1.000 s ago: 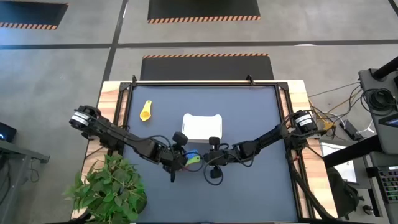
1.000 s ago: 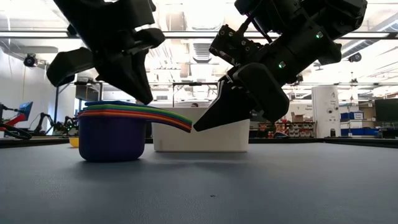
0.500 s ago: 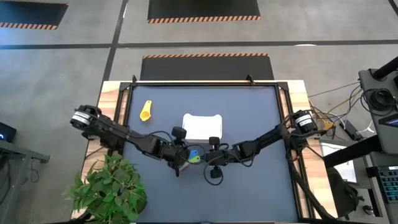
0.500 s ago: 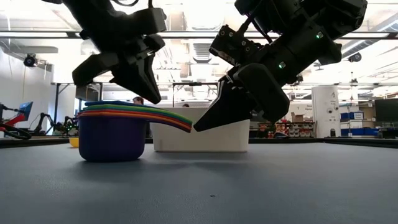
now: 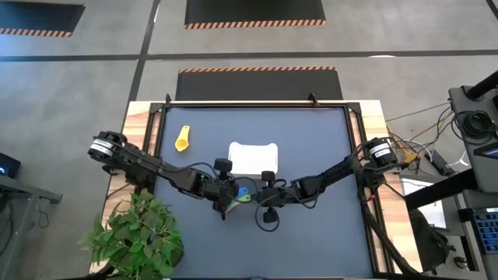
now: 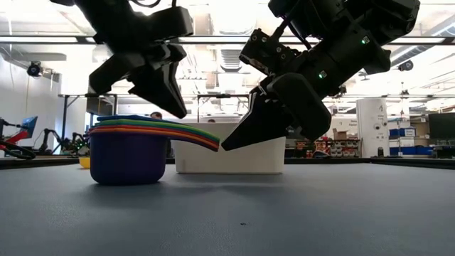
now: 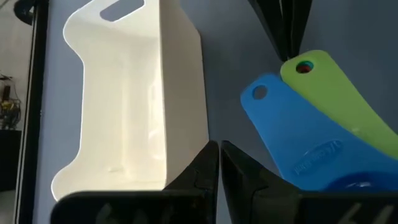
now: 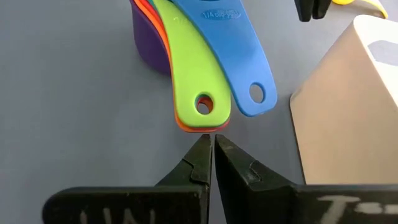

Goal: Nest measuring cups in basket
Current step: Stack the dark blue measuring cup on the green measuring cup

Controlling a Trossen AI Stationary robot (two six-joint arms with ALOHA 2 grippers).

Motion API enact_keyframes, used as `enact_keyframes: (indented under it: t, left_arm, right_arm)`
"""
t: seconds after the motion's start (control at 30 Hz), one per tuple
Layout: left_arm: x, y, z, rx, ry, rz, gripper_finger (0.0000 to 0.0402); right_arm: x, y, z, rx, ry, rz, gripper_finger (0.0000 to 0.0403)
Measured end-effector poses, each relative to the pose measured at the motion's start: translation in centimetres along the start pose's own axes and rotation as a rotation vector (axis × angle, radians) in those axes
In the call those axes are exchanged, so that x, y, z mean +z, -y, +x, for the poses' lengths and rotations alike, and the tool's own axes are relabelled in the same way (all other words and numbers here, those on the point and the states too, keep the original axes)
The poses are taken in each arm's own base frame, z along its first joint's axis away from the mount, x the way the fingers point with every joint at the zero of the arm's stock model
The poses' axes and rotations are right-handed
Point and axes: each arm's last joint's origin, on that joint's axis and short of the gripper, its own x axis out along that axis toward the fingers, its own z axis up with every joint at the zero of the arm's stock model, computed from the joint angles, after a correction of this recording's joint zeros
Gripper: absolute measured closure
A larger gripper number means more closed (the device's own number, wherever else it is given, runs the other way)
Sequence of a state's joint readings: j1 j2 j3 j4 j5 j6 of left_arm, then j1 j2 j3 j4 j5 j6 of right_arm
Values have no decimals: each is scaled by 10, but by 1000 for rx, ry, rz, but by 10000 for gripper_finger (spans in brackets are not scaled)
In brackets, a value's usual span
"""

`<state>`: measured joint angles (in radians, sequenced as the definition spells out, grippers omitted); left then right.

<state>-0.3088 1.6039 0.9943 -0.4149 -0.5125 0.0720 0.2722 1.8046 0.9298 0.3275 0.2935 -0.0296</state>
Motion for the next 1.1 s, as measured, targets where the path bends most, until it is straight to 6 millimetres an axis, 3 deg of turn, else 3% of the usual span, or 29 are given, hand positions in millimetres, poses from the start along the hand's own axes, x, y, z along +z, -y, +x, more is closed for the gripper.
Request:
enact_keyframes:
  t: [1.1]
  left_arm:
    - [0, 7, 9, -89, -13, 5, 402]
  right_arm:
    - [-1, 0, 0, 0, -5, -7, 394]
